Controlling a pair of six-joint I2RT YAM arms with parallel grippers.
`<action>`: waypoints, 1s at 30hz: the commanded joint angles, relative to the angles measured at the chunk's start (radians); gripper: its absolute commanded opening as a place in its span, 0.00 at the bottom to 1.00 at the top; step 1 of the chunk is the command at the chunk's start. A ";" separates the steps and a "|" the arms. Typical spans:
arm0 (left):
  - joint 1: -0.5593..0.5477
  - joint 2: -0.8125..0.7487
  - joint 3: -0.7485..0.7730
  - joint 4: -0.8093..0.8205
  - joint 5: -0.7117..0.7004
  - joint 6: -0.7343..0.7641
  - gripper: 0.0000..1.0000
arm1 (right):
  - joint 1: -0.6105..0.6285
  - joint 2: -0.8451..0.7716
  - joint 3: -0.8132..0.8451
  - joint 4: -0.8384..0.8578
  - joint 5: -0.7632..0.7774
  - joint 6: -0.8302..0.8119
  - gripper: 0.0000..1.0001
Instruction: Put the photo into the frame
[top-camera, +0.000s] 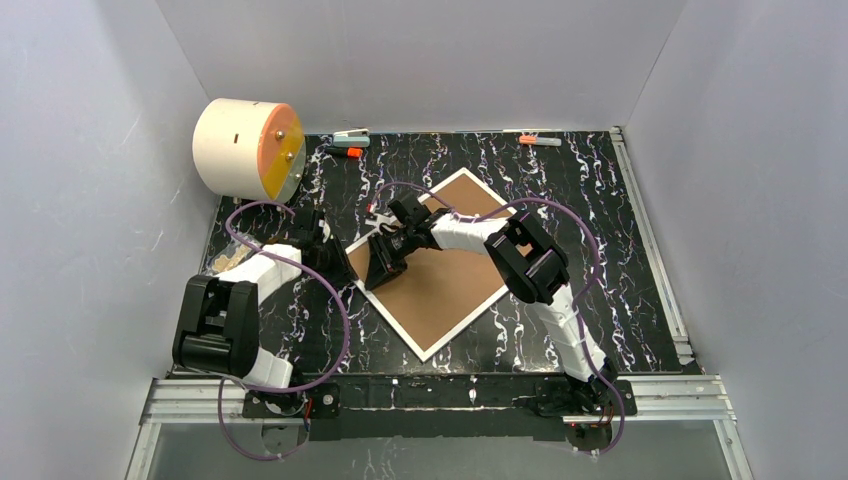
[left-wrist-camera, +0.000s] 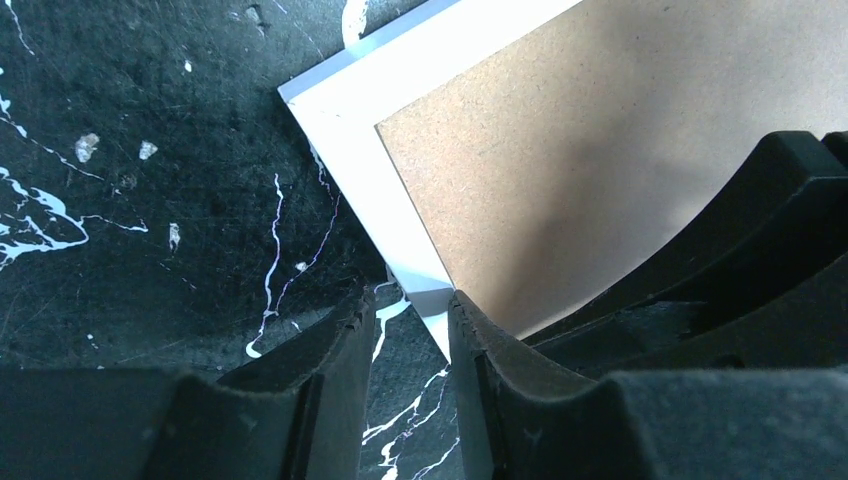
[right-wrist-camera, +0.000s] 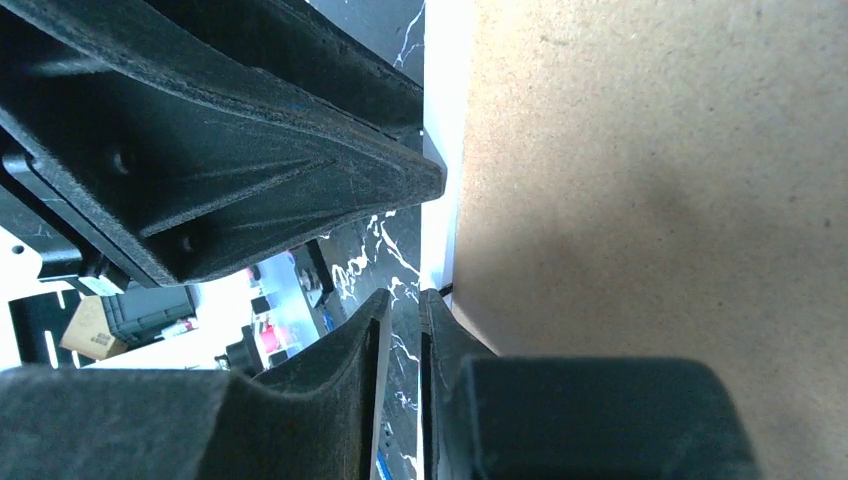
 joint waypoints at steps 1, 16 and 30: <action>0.003 0.005 -0.040 -0.012 -0.039 0.014 0.31 | 0.002 0.022 0.028 -0.030 0.006 -0.037 0.25; 0.004 0.004 -0.065 -0.010 -0.066 0.017 0.28 | 0.006 0.014 0.024 0.041 -0.047 -0.045 0.12; 0.003 0.005 -0.083 -0.010 -0.076 0.030 0.27 | 0.015 0.064 0.067 -0.097 0.170 -0.079 0.17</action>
